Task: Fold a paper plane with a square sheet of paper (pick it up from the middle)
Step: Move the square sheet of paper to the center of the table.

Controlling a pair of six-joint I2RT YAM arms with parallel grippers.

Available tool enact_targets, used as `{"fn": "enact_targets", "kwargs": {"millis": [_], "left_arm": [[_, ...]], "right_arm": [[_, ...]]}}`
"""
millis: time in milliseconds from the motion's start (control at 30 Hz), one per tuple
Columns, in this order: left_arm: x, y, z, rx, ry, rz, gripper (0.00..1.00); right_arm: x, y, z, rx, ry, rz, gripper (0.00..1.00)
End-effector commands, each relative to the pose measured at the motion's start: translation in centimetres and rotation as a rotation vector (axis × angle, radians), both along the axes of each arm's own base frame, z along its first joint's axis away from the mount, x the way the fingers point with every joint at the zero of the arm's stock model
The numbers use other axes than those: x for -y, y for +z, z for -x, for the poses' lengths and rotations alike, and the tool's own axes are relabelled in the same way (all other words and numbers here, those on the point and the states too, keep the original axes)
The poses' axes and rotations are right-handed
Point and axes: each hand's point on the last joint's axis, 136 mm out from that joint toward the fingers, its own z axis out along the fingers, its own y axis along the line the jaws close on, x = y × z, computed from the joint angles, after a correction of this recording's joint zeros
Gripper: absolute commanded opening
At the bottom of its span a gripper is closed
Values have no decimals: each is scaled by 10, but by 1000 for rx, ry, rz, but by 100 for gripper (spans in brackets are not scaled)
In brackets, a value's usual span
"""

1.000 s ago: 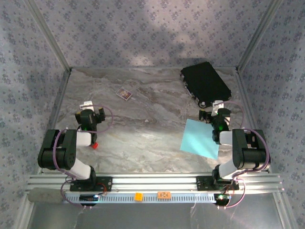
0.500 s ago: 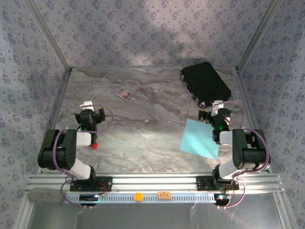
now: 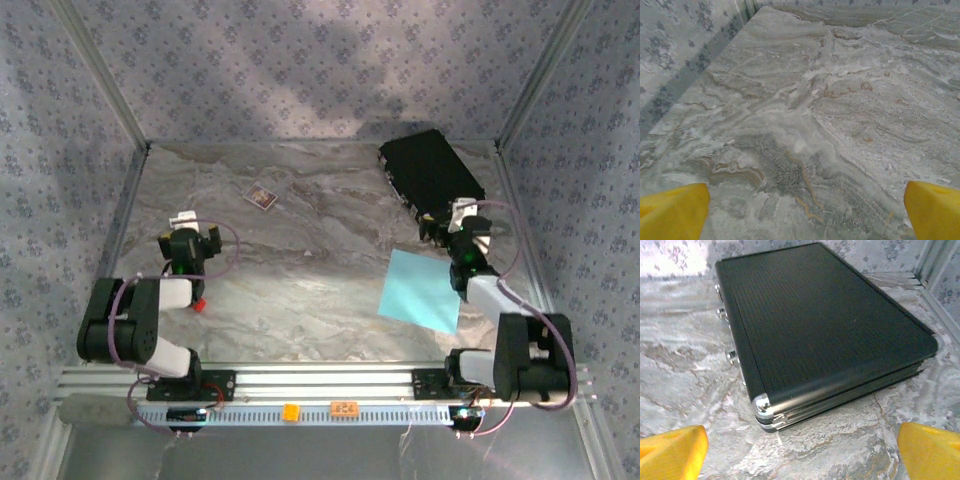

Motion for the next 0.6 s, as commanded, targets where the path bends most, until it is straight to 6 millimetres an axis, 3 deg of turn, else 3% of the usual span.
{"fn": "enact_targets", "kwargs": {"millis": [0, 100, 233, 367, 433, 567], "left_arm": [[-10, 44, -1, 46, 76, 11, 100], [-8, 58, 10, 27, 122, 146, 100], [-21, 63, 44, -57, 355, 392, 100], [26, 55, 46, -98, 142, 628, 100], [51, 59, 47, -84, 33, 700, 100], [96, 65, 56, -126, -121, 650, 100]], "right_arm": [[8, 0, 25, -139, -125, -125, 99], [22, 7, 45, -198, -331, -343, 99], [-11, 1, 58, -301, -190, -536, 99], [-42, -28, 75, -474, -126, -674, 99], [-47, -45, 86, -560, -138, -672, 98], [-56, -69, 104, -686, -156, -602, 96]]}}
